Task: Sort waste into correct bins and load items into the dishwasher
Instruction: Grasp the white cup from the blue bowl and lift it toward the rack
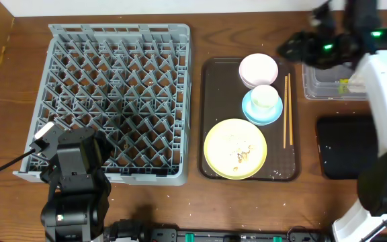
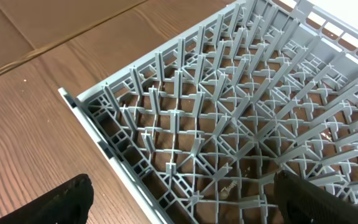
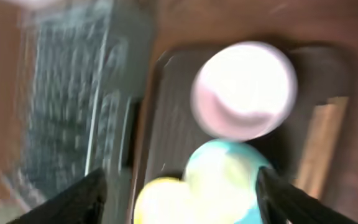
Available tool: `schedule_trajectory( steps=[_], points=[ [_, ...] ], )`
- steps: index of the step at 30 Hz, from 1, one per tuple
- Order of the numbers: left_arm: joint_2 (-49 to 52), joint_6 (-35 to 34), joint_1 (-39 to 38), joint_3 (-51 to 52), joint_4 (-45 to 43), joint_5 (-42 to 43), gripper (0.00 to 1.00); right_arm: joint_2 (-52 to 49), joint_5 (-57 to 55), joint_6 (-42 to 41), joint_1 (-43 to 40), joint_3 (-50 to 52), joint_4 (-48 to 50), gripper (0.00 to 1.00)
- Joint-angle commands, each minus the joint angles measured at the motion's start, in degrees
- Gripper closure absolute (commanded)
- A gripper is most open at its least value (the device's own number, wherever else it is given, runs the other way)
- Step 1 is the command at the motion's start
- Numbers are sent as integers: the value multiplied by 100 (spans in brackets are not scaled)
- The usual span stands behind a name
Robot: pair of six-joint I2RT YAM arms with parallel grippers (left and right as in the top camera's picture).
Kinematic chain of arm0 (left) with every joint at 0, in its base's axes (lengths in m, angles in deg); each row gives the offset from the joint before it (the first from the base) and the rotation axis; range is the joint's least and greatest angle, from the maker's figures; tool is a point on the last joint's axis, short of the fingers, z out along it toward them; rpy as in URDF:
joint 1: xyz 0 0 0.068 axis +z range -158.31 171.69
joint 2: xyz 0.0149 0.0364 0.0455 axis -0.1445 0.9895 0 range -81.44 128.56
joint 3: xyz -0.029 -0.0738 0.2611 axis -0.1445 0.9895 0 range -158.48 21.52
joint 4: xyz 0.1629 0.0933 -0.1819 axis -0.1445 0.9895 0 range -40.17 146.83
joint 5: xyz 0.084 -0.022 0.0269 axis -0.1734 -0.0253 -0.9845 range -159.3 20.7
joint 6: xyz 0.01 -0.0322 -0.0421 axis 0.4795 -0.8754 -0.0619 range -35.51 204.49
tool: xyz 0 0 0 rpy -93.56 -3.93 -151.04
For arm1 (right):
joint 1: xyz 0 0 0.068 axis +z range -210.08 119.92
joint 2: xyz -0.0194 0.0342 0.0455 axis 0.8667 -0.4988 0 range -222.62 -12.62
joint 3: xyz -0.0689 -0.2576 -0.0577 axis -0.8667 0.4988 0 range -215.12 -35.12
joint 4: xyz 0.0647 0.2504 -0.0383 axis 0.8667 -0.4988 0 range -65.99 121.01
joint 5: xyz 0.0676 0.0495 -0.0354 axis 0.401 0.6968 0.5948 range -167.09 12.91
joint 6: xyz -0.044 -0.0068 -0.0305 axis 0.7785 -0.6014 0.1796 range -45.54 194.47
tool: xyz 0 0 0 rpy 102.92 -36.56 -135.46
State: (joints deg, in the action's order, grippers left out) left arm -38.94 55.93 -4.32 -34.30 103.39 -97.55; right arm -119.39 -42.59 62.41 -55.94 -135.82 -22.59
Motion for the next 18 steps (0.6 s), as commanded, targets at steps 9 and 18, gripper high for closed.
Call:
schedule_trajectory(
  steps=[9,18],
  points=[
    [-15,-70,22,-105,-2,-22,6,164,-4511,-1029,2479,402,-470,24],
    [-15,-70,22,-105,-2,-22,6,166,-4706,-1023,2916,459,-212,16]
  ],
)
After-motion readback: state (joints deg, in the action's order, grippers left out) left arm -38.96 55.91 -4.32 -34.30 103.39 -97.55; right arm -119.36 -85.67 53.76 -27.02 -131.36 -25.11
